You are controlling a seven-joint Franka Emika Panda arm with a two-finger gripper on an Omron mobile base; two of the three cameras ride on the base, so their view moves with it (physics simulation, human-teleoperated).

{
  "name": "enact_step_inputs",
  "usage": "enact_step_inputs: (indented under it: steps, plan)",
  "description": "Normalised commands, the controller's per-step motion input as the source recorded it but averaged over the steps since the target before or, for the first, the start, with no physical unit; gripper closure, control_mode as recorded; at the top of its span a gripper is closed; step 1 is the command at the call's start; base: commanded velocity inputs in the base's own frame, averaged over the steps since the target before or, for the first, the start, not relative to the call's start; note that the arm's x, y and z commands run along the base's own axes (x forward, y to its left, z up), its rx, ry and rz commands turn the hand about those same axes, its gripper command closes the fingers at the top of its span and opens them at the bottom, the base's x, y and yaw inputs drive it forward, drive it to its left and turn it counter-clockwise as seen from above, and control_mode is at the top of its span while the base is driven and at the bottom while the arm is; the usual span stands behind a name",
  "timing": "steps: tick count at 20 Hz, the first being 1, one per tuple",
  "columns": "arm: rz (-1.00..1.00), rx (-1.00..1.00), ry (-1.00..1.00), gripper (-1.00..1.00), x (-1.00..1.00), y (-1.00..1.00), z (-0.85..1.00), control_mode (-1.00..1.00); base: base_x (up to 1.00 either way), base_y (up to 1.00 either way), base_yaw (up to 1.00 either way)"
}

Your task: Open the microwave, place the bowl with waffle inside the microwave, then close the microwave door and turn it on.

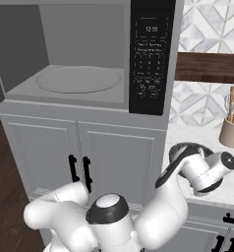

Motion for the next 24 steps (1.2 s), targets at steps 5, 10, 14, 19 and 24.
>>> enact_step_inputs:
  steps: [5,10,14,19,24]
  plan:
    - [0.00,0.01,0.00,-1.00,0.20,-0.09,0.00,-1.00,0.00,0.00,0.00]
    - [0.00,0.00,0.01,-1.00,0.04,-0.03,-0.04,-1.00,0.00,0.00,0.00]
    - [0.00,0.00,0.02,1.00,0.00,0.00,-0.14,-1.00,0.00,0.00,0.00]
    - [0.00,0.00,0.01,1.00,0.00,0.00,-0.01,-1.00,0.00,0.00,0.00]
    - [-0.01,0.00,0.00,1.00,-0.21,-0.02,0.00,-1.00,0.00,0.00,0.00]
